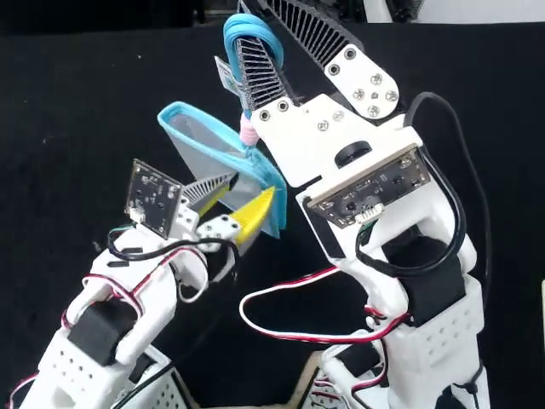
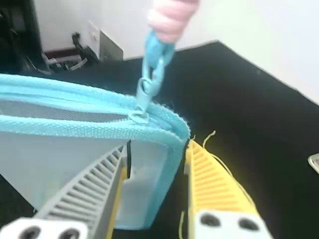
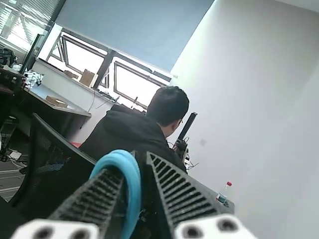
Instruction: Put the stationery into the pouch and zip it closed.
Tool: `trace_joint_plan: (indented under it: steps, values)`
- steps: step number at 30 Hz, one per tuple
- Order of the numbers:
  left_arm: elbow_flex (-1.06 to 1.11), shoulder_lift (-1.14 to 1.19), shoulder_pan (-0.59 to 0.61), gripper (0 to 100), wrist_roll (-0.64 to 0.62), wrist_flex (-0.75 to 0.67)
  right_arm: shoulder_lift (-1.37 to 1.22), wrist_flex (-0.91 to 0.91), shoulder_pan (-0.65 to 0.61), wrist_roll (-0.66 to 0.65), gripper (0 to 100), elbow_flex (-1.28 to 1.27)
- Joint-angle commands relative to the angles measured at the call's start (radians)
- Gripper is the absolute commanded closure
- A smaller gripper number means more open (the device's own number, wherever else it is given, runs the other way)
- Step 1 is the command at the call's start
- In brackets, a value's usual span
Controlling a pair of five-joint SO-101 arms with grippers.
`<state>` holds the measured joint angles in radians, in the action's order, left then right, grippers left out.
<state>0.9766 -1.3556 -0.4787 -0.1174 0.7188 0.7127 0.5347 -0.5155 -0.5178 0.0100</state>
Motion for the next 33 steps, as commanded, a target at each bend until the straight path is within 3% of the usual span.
trace_joint_plan:
  steps: [1,8,17,22,26,33]
  values:
    - [-0.002,-0.008,0.082,81,-0.008,-0.028,0.036,-0.023,-0.012,-0.008,98.8,0.035]
    - [0.001,-0.017,0.196,81,0.140,-0.025,0.036,-0.023,-0.012,-0.008,98.8,0.036]
    - [0.008,-0.006,0.306,81,0.226,-0.040,0.039,-0.028,-0.011,-0.008,98.8,0.047]
    - [0.116,-0.006,0.343,81,0.224,-0.269,0.041,-0.023,-0.011,-0.008,98.8,0.087]
    - [0.196,0.025,0.298,81,0.224,-0.443,0.041,-0.023,-0.015,-0.008,98.8,0.110]
    - [0.077,0.255,0.211,81,0.216,-0.505,0.104,0.049,-0.057,-0.008,98.8,0.111]
